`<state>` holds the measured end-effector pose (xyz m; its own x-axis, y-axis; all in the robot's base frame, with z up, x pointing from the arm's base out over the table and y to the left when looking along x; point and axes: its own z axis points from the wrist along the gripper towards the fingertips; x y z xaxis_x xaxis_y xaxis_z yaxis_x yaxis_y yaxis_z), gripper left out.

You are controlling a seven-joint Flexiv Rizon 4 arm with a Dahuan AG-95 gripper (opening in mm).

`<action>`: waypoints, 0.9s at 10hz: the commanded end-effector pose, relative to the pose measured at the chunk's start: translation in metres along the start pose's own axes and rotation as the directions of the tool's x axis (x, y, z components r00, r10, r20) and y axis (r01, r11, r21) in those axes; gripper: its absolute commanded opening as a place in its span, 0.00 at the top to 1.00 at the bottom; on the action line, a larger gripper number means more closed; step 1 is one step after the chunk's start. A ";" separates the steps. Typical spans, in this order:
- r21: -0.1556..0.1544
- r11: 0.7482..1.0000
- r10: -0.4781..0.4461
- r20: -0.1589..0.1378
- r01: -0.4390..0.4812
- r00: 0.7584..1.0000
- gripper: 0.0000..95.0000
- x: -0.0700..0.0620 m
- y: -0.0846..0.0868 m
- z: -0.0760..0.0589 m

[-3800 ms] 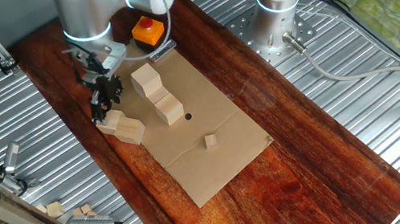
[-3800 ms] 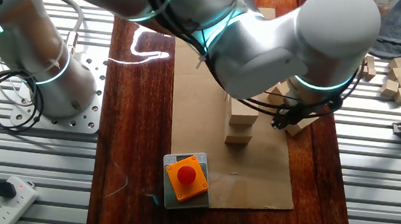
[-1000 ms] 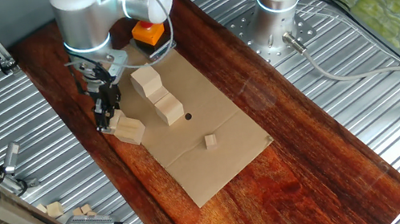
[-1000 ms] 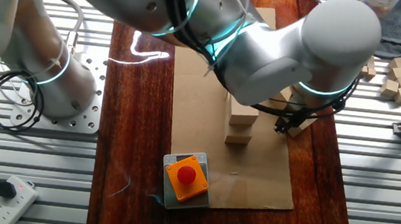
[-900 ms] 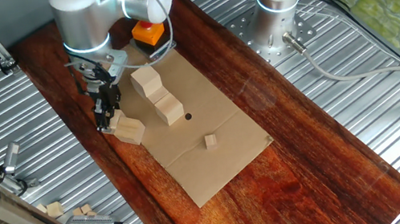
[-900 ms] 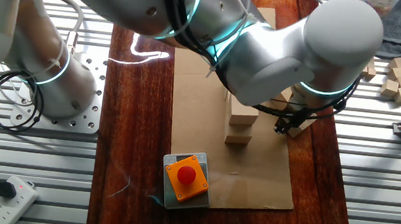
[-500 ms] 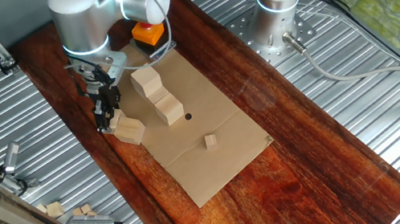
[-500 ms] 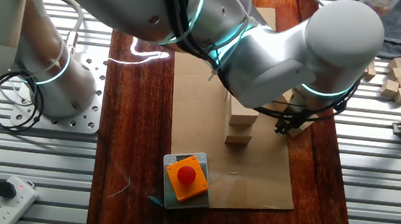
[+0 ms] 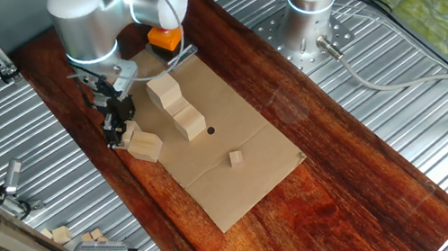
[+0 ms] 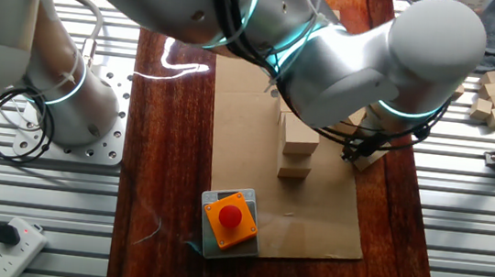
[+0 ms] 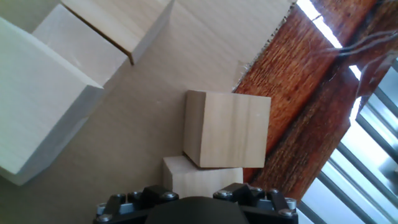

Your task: Stack the blocks into a pyramid shape

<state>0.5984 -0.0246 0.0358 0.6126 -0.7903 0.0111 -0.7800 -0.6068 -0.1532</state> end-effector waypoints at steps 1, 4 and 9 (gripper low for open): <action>0.001 1.000 0.014 -0.007 -0.014 1.000 1.00 0.001 0.000 0.000; -0.008 0.999 0.036 -0.021 -0.036 0.999 1.00 0.005 0.003 0.000; -0.023 0.994 0.102 -0.028 -0.102 0.994 1.00 0.029 0.013 -0.027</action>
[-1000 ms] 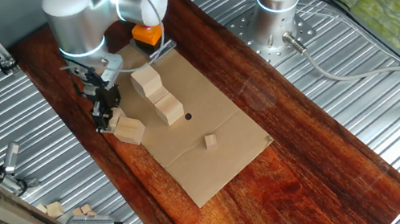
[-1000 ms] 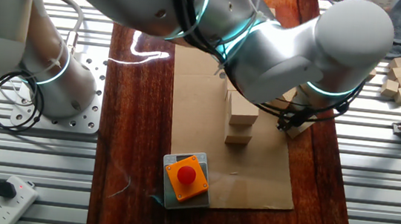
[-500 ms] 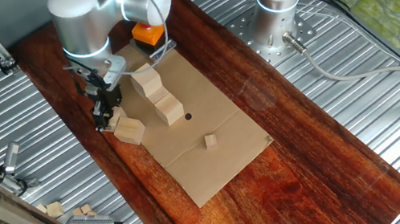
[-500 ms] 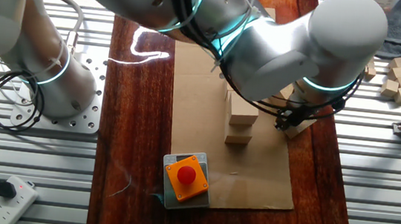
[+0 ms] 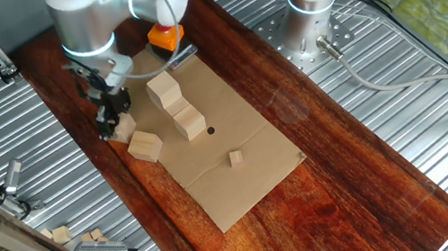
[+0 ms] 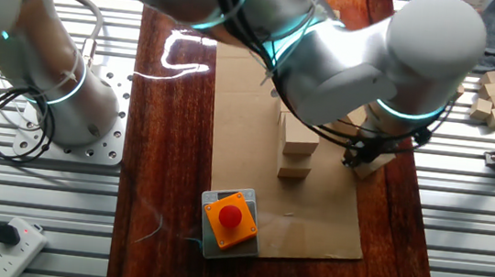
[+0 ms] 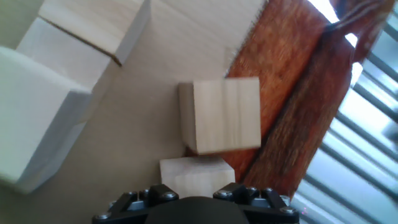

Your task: Stack the blocks into a pyramid shape

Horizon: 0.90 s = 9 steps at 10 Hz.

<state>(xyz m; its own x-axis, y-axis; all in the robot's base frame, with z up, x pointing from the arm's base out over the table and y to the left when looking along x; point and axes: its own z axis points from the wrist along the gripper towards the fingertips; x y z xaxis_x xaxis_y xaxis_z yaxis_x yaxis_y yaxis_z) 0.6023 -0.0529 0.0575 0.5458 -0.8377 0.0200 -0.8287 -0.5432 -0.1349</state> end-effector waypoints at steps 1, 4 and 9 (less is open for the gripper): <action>-0.009 0.999 0.034 -0.014 -0.035 0.999 1.00 0.012 0.006 -0.013; -0.029 0.998 0.055 -0.045 -0.057 0.997 1.00 0.024 0.013 -0.032; -0.123 0.949 0.289 -0.019 -0.289 0.957 1.00 0.029 0.035 -0.085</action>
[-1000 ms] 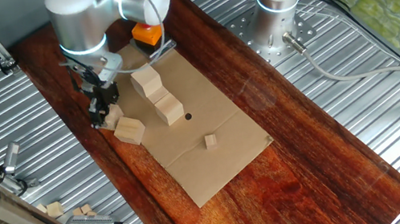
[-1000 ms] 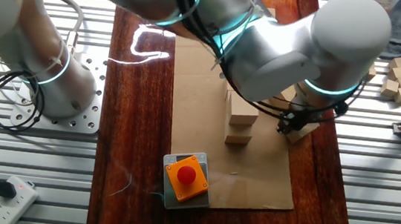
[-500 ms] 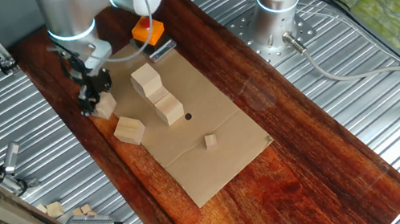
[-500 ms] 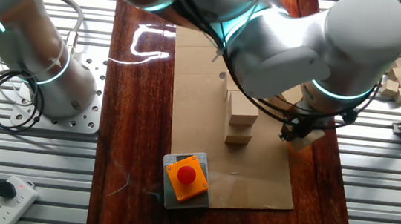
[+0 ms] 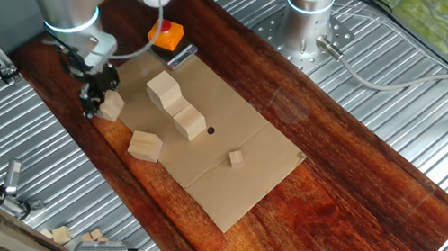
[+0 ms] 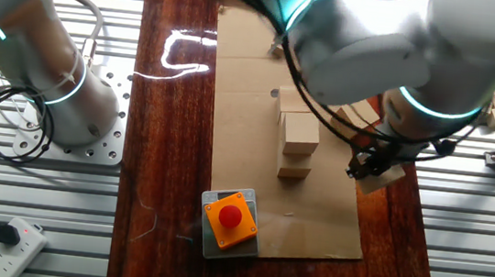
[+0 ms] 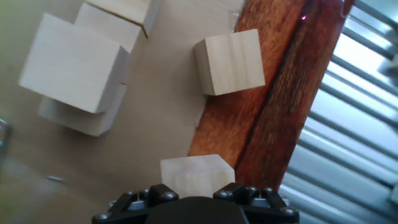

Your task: Stack the blocks into a pyramid shape

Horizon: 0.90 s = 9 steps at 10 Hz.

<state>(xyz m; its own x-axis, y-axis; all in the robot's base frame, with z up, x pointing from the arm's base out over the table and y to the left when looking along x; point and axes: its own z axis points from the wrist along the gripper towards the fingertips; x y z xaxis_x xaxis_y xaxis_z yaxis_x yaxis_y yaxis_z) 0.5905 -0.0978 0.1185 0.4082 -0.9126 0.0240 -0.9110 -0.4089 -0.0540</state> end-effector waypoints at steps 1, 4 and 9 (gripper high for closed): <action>-0.054 0.983 0.174 0.023 -0.173 0.984 1.00 -0.004 0.017 -0.032; -0.080 0.952 0.299 0.021 -0.296 0.954 1.00 -0.030 0.034 -0.062; -0.096 0.867 0.492 0.003 -0.489 0.871 1.00 -0.083 0.055 -0.089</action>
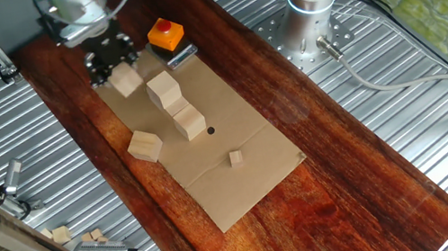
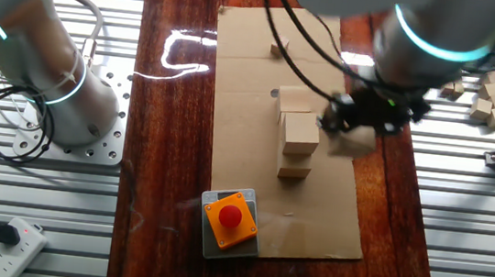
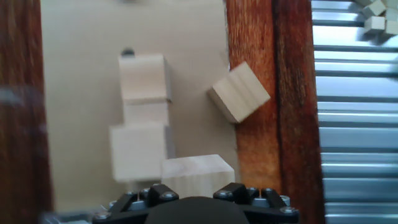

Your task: Stack the blocks into a pyramid shape

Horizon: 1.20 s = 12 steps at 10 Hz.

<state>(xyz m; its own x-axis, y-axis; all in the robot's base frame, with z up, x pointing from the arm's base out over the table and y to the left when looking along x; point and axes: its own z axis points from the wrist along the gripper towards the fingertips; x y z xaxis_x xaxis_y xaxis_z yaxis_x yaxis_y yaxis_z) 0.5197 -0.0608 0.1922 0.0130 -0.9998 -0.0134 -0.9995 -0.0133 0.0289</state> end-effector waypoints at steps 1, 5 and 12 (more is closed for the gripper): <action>-0.009 0.991 0.136 -0.005 -0.136 0.991 1.00 -0.030 0.029 -0.010; -0.007 0.988 0.157 0.008 -0.157 0.988 1.00 -0.044 0.028 0.001; -0.010 0.986 0.166 0.003 -0.166 0.986 1.00 -0.044 0.029 0.001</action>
<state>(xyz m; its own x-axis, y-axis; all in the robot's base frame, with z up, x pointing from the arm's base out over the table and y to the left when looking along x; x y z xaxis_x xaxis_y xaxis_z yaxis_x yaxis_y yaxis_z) 0.4908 -0.0173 0.1917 -0.1507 -0.9885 -0.0141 -0.9878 0.1501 0.0415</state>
